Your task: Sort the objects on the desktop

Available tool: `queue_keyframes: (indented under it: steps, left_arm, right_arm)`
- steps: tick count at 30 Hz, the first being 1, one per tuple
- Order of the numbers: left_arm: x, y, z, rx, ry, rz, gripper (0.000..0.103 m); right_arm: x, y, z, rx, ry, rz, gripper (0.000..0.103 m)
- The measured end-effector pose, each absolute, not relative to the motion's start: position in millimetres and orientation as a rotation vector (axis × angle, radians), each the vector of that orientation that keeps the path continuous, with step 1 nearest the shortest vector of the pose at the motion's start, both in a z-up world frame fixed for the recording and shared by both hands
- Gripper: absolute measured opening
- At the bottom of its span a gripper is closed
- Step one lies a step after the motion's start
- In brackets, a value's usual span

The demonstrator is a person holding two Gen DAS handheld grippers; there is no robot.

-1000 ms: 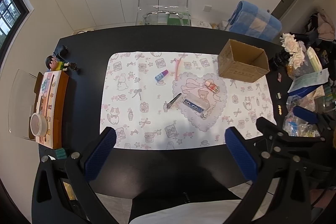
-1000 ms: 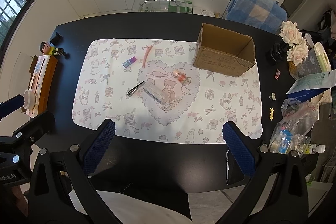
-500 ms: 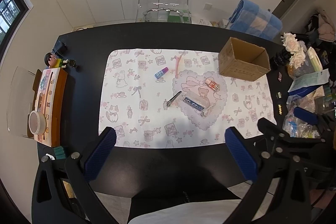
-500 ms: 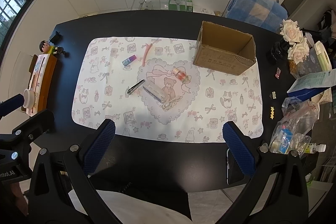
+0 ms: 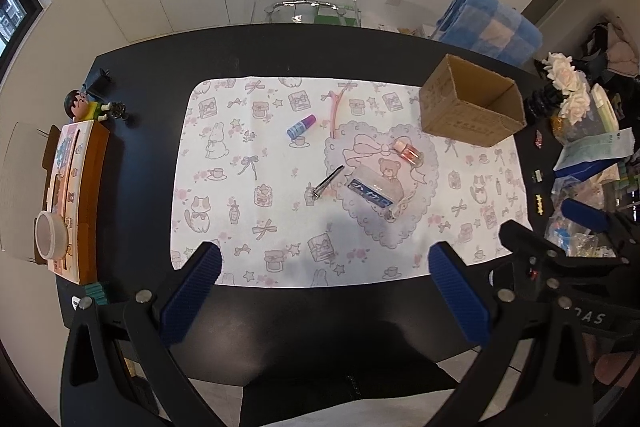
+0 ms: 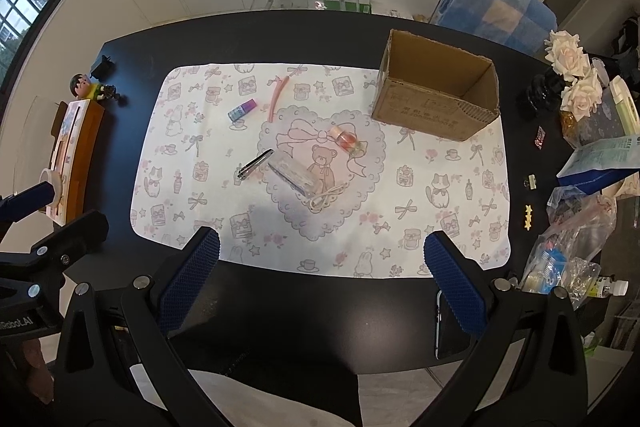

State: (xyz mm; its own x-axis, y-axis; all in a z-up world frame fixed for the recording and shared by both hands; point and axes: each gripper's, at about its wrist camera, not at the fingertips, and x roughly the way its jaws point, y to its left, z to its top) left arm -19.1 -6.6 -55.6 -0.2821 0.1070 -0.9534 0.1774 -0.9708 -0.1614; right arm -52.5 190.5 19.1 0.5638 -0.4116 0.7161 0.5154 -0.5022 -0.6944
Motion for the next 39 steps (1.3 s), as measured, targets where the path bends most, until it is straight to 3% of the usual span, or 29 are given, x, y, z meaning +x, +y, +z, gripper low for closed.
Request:
queue_keyframes:
  steps: [21,39]
  left_arm:
    - [-75.3,-10.9,-208.7,2.09,0.265,-2.361,0.103]
    - [-118.7,-5.8,-293.3,2.216,0.106,-2.379,0.103]
  right_arm:
    - [38.8,142.6,117.5,-1.822,0.102,-1.199,0.103]
    - [107.0,125.2,184.3,-1.814,0.195,-1.283,0.103]
